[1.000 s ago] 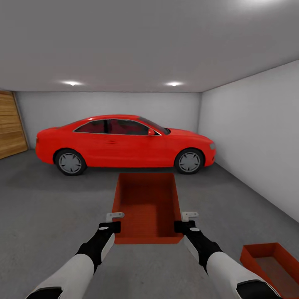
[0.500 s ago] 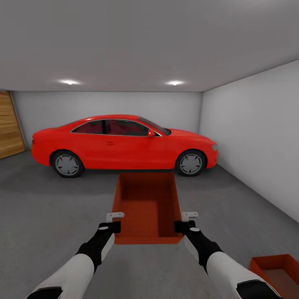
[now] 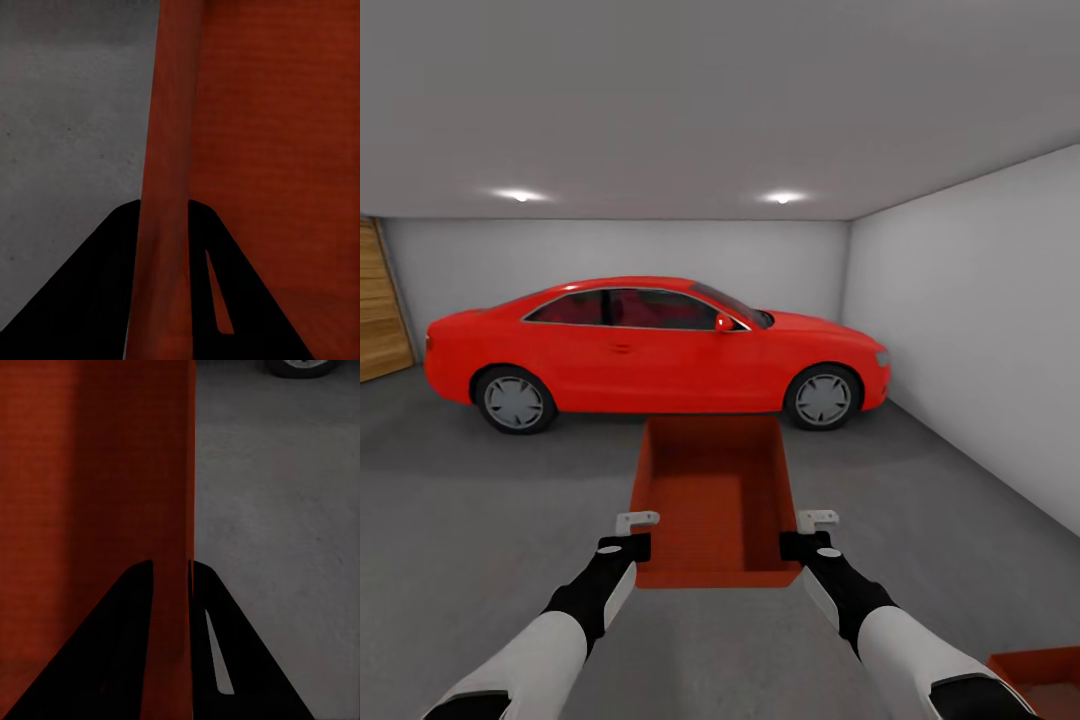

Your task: Move the two storage containers from the living room to the garage. In the garage, place one container on the floor and stack the other container on top of it (either order is fine).

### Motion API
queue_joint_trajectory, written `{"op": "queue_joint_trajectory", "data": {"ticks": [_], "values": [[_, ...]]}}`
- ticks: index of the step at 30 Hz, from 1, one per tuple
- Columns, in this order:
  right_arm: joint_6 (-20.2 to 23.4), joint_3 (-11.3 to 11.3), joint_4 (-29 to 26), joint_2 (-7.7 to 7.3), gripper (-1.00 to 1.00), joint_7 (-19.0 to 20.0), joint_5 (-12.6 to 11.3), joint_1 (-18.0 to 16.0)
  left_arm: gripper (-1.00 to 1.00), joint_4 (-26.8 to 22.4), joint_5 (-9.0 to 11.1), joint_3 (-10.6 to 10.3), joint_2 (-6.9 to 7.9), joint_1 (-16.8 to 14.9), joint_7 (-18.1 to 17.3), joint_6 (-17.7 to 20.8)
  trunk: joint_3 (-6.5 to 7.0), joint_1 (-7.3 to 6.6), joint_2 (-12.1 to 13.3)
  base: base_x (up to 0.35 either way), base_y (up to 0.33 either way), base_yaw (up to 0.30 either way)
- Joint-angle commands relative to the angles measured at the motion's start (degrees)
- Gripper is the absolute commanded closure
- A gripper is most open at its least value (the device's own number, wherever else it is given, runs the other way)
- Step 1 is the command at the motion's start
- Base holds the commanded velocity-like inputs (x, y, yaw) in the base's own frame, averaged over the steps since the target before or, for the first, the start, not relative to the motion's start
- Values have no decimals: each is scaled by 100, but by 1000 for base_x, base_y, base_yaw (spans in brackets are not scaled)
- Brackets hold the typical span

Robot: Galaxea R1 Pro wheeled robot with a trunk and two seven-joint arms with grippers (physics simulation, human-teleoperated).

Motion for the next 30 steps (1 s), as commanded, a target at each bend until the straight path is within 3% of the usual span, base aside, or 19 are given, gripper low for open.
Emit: {"op": "queue_joint_trajectory", "data": {"ticks": [1, 18, 30], "values": [[31, 30, -6, 0, 100, 32, -148, 4, 100, -286, 189, 184, -8, -3, 379, 45, -3, 5, -4, 322, 0, 0], [33, 30, -6, 13, 100, 25, -154, 4, 100, -286, 189, 180, -8, -5, 379, 44, -3, 5, -4, 313, 0, -14], [40, 30, -6, 17, 100, 23, -157, 4, 100, -286, 189, 182, -8, -3, 379, 44, -3, 5, -4, 30, 0, -220]]}}
